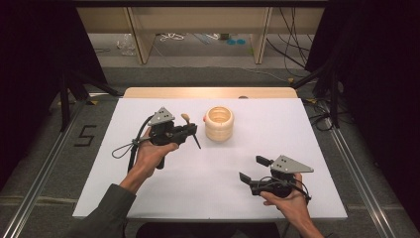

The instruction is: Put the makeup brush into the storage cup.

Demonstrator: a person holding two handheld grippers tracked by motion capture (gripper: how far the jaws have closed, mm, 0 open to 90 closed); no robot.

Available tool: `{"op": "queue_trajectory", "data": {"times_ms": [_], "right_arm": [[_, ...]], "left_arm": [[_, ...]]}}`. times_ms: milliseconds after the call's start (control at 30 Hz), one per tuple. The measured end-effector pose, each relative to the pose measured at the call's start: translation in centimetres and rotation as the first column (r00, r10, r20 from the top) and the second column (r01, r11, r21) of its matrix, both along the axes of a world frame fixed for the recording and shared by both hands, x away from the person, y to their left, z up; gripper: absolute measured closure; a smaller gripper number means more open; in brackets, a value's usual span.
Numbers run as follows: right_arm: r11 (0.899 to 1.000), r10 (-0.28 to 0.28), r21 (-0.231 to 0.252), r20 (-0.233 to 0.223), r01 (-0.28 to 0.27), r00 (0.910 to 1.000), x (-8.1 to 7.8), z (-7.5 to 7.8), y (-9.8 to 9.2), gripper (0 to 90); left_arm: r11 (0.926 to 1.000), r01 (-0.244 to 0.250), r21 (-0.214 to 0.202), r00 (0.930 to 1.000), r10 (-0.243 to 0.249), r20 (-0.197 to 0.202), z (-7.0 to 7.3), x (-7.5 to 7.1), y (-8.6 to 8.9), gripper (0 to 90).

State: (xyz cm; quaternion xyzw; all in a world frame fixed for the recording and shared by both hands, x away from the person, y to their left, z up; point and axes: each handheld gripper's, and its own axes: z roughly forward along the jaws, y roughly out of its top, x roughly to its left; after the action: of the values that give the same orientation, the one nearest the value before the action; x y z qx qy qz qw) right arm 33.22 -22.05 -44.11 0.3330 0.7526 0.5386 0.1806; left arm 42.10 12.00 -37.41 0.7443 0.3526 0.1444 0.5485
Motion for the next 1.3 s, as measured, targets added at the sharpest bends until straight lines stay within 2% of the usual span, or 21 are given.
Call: {"op": "queue_trajectory", "data": {"times_ms": [33,133,200,300,333,367,433,533,567,633,700,800,867,900,1233,1300], "right_arm": [[1.0,0.0,0.004,-0.02,0.0,0.9998,-0.1,0.0,0.0,16.5],[1.0,-0.001,0.002,0.0,0.001,1.0,-0.1,0.0,0.0,16.5],[1.0,0.002,0.007,-0.021,-0.002,0.9998,-0.2,0.0,0.0,16.5],[1.0,0.001,0.004,-0.018,-0.001,0.9998,-0.2,0.0,0.0,16.5],[1.0,0.004,0.027,-0.018,-0.004,0.9998,-0.1,-0.1,0.1,16.5],[1.0,0.004,0.028,-0.016,-0.003,0.9999,-0.1,-0.1,0.1,16.5],[1.0,0.001,0.016,0.013,-0.002,0.9999,0.0,-0.1,0.0,16.4],[1.0,0.002,0.016,0.008,-0.003,1.0,-0.2,-0.1,0.0,16.2],[1.0,0.004,0.025,-0.015,-0.003,0.9999,-0.3,0.0,0.0,16.1],[1.0,0.003,0.02,0.011,-0.003,0.9999,-0.3,-0.1,-0.1,16.0],[0.999,0.011,0.033,-0.005,-0.011,0.9999,-0.3,-0.1,0.0,16.0],[1.0,0.009,0.024,0.002,-0.009,1.0,-0.3,-0.1,0.0,16.1],[1.0,0.01,0.008,-0.015,-0.01,0.9998,-0.4,0.0,0.0,16.1],[1.0,0.011,0.004,0.005,-0.011,0.9999,-0.3,0.0,0.0,16.1],[1.0,0.017,0.004,0.007,-0.017,0.9998,-0.3,-0.1,0.0,16.3],[1.0,0.019,0.008,-0.017,-0.019,0.9997,-0.4,0.0,0.1,16.3]], "left_arm": [[0.9999,0.011,0.007,0.9999,-0.011,0.009,0.1,0.2,0.0,83.0],[0.9999,0.005,0.014,0.9999,-0.006,0.009,0.4,0.6,-0.2,83.0],[0.9999,0.007,0.015,0.9999,-0.008,0.007,0.4,1.0,-0.2,83.0],[0.9997,-0.001,0.024,1.0,0.001,0.007,0.6,1.5,-0.3,83.0],[0.9998,-0.002,0.02,1.0,0.002,0.005,0.7,1.6,-0.4,83.0],[0.9998,-0.007,0.021,1.0,0.007,0.005,0.8,1.8,-0.5,83.0],[0.9998,-0.006,0.019,0.9999,0.006,0.009,1.1,2.1,-0.6,83.0],[0.9996,-0.008,0.028,0.9999,0.008,0.015,1.3,2.5,-0.8,83.0],[0.9996,-0.007,0.027,0.9999,0.007,0.016,1.4,2.6,-0.9,83.0],[0.9995,-0.01,0.029,0.9998,0.01,0.02,1.7,2.8,-1.0,83.0],[0.9994,-0.011,0.031,0.9997,0.011,0.023,1.8,3.0,-1.1,83.0],[0.9993,-0.014,0.035,0.9996,0.013,0.025,1.9,3.4,-1.2,83.0],[0.9993,-0.015,0.033,0.9996,0.015,0.026,2.0,3.6,-1.3,83.0],[0.9993,-0.013,0.036,0.9995,0.012,0.029,2.0,3.7,-1.4,83.0],[0.999,-0.02,0.041,0.9992,0.019,0.035,2.4,4.7,-2.1,83.0],[0.9991,-0.021,0.038,0.9992,0.02,0.035,2.6,5.0,-2.3,83.1]]}}
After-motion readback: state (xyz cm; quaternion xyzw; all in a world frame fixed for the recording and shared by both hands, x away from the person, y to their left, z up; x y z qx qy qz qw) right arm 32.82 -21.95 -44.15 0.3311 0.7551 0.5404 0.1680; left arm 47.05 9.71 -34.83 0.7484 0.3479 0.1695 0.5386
